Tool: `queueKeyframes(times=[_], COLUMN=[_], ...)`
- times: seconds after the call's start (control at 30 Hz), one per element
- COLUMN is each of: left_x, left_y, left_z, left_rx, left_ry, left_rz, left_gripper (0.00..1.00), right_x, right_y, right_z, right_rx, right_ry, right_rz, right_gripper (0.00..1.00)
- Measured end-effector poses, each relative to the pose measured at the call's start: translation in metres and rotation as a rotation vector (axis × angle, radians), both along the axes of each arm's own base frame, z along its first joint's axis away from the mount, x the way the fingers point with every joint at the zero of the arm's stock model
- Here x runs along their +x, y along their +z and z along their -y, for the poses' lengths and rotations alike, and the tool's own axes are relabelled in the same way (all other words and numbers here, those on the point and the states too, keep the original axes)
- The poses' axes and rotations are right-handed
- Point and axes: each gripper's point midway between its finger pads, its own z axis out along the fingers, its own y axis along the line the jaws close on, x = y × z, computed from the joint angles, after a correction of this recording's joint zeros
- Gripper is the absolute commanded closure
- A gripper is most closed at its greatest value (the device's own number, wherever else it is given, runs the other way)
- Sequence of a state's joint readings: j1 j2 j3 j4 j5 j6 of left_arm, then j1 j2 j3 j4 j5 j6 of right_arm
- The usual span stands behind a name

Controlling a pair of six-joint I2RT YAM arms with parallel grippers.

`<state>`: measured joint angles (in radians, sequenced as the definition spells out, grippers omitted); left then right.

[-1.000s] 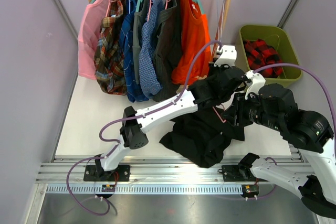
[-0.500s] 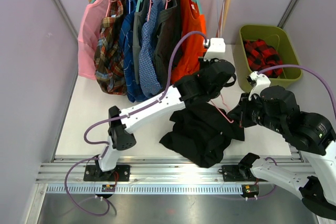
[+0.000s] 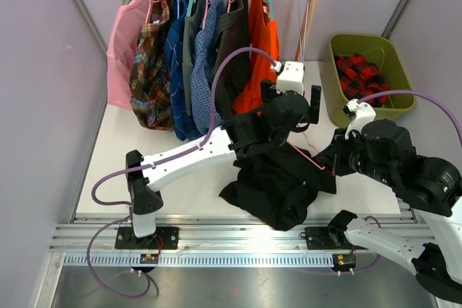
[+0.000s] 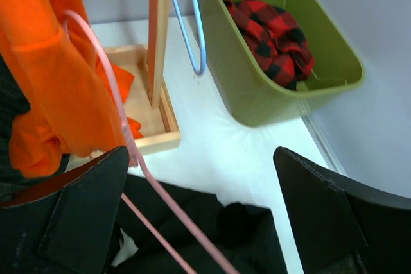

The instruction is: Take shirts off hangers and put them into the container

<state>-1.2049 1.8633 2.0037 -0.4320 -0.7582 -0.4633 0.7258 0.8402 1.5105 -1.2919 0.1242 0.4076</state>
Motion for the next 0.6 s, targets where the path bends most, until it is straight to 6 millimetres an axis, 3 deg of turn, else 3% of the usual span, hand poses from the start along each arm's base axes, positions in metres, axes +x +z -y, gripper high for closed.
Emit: queueKeyframes(times=[0.13, 0.27, 0.37, 0.43, 0.5, 0.6], left_x=[-0.023, -0.073, -0.117, -0.135, -0.139, -0.135], left_y=[0.004, 0.037, 0.075, 0.106, 0.130, 0.142], left_z=[-0.010, -0.044, -0.091, -0.137, -0.187, -0.247], left_rx=[0.014, 0.005, -0.056, -0.149, -0.257, -0.357], left_ry=[-0.045, -0.096, -0.137, -0.137, -0.096, -0.004], left_rz=[0.012, 0.095, 0.177, 0.211, 0.227, 0.221], left_gripper=[0.01, 0.01, 0.01, 0.01, 0.01, 0.01], right_x=[0.000, -0.002, -0.006, -0.009, -0.013, -0.019], right_y=[0.001, 0.005, 0.021, 0.039, 0.062, 0.084], right_z=[0.002, 0.007, 0.015, 0.022, 0.029, 0.036], right_rx=[-0.002, -0.011, -0.002, 0.019, 0.057, 0.094], right_ry=[-0.004, -0.008, -0.021, -0.028, -0.034, -0.036], right_rz=[0.008, 0.016, 0.055, 0.099, 0.164, 0.227], right_gripper=[1.00, 1.00, 1.00, 1.00, 1.00, 1.00])
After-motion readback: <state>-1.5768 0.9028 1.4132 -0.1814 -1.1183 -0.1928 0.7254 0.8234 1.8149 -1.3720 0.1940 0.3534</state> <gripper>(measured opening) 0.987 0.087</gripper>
